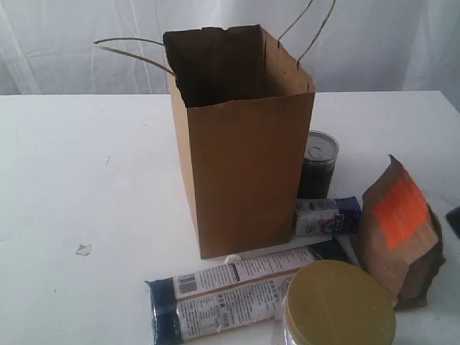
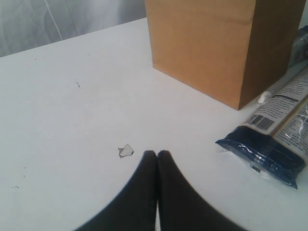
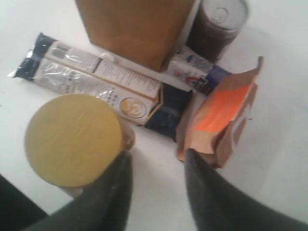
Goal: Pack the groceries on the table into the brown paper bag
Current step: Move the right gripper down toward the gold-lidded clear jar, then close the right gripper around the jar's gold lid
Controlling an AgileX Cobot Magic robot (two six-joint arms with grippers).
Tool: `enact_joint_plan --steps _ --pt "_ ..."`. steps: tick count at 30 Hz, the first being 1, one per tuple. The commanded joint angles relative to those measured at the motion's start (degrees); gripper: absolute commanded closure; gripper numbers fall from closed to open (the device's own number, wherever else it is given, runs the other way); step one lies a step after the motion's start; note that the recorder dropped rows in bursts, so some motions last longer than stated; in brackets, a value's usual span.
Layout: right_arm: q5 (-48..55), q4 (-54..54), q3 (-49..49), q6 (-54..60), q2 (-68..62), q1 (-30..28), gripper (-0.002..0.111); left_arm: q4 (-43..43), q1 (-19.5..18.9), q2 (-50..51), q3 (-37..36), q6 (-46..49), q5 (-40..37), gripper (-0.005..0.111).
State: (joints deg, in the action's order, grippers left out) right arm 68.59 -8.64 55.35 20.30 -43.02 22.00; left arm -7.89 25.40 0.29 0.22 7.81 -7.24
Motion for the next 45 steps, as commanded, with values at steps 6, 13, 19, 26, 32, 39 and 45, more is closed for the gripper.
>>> enact_joint_plan --steps 6,13,19,26,32,39,45 --pt "1.4 -3.5 0.5 -2.9 -4.2 4.8 0.021 -0.6 -0.1 -0.3 -0.2 -0.3 -0.3 0.107" --pt "1.4 -5.7 0.5 -2.9 -11.2 11.1 0.021 -0.6 -0.1 -0.3 -0.2 -0.3 -0.3 0.107" --pt "1.4 -5.5 0.5 -2.9 -13.8 15.6 0.021 -0.6 -0.1 -0.3 -0.2 -0.3 -0.3 0.107" --pt "1.4 -0.8 0.5 -2.6 -16.5 18.7 0.021 -0.6 -0.1 -0.3 -0.2 -0.3 -0.3 0.107" --pt "1.4 3.8 0.5 -2.3 -19.5 19.7 0.021 -0.6 -0.1 -0.3 -0.2 -0.3 -0.3 0.107" --pt "1.4 3.1 0.5 -2.4 -23.2 22.2 0.014 -0.6 -0.1 -0.3 -0.2 -0.3 -0.3 0.107" --pt "1.4 2.3 0.5 -2.4 -24.6 22.2 0.014 -0.6 -0.1 -0.3 -0.2 -0.3 -0.3 0.107"
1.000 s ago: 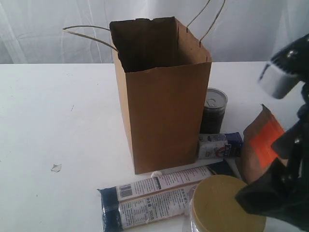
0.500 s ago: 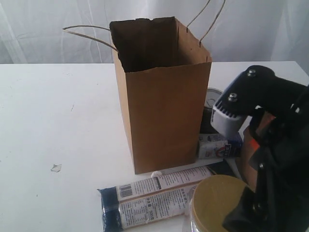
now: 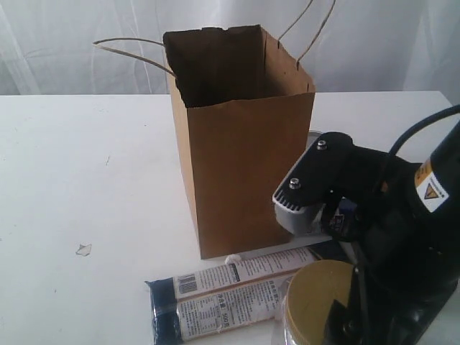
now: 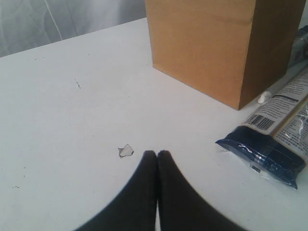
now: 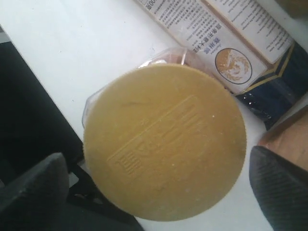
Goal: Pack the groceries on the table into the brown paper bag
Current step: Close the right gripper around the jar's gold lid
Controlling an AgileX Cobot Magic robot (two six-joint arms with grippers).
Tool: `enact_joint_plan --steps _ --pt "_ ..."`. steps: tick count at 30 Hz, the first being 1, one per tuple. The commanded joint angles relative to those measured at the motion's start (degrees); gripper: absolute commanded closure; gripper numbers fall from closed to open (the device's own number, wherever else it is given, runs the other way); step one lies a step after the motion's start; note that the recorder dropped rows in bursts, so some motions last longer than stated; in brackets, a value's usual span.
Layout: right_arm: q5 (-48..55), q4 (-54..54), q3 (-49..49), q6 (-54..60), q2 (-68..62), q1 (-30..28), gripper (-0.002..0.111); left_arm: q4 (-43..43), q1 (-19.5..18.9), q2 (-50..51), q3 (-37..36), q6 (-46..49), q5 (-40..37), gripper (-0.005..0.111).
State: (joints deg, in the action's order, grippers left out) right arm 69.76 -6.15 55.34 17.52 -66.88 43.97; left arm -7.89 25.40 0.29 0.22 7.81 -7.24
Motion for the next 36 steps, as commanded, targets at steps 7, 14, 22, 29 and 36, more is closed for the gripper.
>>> enact_joint_plan --steps 7,14,22,29,36 --pt "0.2 0.0 0.5 0.4 -3.2 0.3 0.014 -0.6 -0.1 -0.3 -0.2 -0.3 -0.3 0.107" --pt "0.2 -1.6 0.0 0.4 -6.5 0.3 0.014 -0.6 -0.1 -0.3 -0.2 -0.3 -0.3 0.107" --pt "-0.4 -1.8 -2.7 0.2 -7.5 0.3 0.014 -0.6 -0.1 -0.3 -0.2 -0.3 -0.3 0.107" --pt "-2.4 -1.8 -2.7 -0.1 -7.5 0.3 0.027 -0.6 -0.1 -0.3 -0.2 -0.3 -0.3 0.107" --pt "-2.8 -1.7 -2.7 -3.9 -6.5 0.3 0.107 -0.6 -0.1 -0.3 -0.2 -0.3 -0.3 0.107"
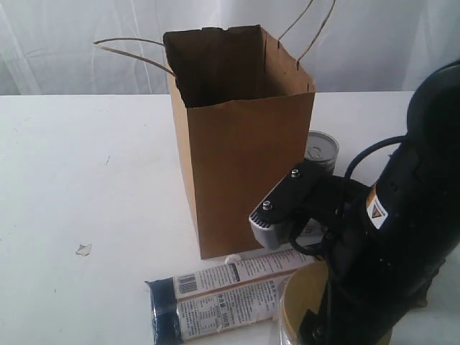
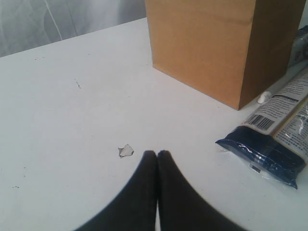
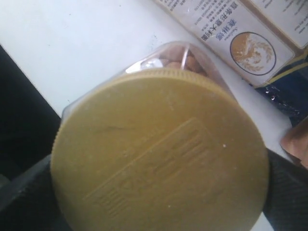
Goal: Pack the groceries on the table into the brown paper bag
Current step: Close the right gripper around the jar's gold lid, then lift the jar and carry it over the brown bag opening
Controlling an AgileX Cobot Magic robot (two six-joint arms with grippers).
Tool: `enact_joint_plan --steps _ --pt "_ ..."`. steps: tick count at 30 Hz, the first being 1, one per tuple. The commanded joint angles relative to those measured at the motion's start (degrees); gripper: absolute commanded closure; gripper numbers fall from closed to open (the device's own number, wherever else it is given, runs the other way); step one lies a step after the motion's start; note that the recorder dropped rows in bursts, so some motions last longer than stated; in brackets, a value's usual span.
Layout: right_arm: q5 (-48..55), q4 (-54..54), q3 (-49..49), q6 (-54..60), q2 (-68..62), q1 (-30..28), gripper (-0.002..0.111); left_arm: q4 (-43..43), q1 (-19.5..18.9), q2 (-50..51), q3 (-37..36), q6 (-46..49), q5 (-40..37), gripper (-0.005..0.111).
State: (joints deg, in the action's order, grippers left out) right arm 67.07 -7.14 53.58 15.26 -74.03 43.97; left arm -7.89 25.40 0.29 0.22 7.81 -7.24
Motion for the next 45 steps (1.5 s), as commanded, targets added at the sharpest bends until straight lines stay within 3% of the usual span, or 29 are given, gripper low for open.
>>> enact_joint_plan --steps 1,11,22,34,40,45 --pt "-0.7 -0.6 -1.0 -1.6 1.4 0.3 0.107 -0.6 -0.1 -0.3 -0.2 -0.3 -0.3 0.107" --pt "2.9 -0.3 3.6 -5.0 12.0 0.3 0.108 -0.6 -0.1 -0.3 -0.2 -0.3 -0.3 0.107" --pt "2.8 5.8 15.1 -5.5 21.3 0.3 0.108 -0.6 -0.1 -0.3 -0.2 -0.3 -0.3 0.107" --pt "-5.2 7.1 27.2 -6.9 21.9 0.3 0.108 -0.6 -0.1 -0.3 -0.2 -0.3 -0.3 0.107" --pt "-13.7 8.3 29.7 -6.9 21.5 0.3 0.108 -0.6 -0.1 -0.3 -0.2 -0.3 -0.3 0.107" --pt "-13.6 9.1 31.4 -6.3 19.1 0.3 0.108 -0.6 -0.1 -0.3 -0.2 -0.3 -0.3 0.107"
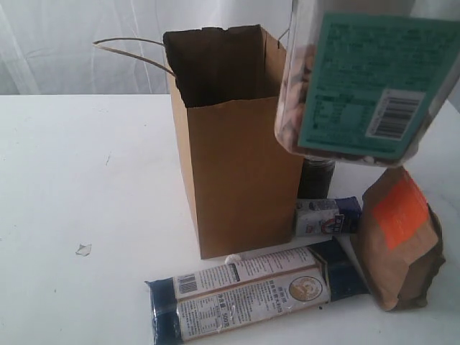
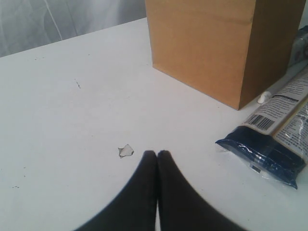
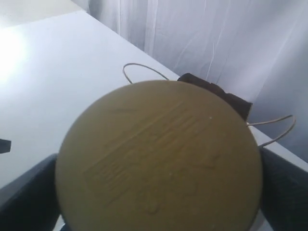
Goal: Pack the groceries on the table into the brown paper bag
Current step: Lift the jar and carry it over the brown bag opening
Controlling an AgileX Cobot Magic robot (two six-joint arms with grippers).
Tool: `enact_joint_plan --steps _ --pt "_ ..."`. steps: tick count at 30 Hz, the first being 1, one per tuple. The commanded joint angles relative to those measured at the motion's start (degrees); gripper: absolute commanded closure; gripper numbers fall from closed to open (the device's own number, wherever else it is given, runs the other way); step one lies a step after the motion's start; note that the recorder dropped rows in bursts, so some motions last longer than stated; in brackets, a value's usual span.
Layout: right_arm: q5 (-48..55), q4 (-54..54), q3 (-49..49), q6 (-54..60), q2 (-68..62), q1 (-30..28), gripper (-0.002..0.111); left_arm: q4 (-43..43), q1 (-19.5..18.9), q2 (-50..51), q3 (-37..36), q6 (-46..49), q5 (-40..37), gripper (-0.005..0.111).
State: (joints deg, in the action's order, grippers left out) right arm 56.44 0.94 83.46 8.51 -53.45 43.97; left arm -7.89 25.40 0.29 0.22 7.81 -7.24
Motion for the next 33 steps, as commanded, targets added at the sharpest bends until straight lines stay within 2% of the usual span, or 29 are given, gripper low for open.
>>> enact_joint_plan --steps 1,23,33 --pt "-3.0 1.0 1.7 0.6 -2.0 0.3 0.108 -0.6 -0.1 -0.3 -0.2 -0.3 -0.3 0.107" --pt "-22.2 7.2 9.7 3.4 -18.7 0.3 0.108 -0.4 -0.1 -0.3 -0.2 -0.3 -0.3 0.107" --pt "-27.2 8.1 9.7 0.9 -25.4 -3.6 0.108 -0.4 -0.1 -0.3 -0.2 -0.3 -0.3 0.107"
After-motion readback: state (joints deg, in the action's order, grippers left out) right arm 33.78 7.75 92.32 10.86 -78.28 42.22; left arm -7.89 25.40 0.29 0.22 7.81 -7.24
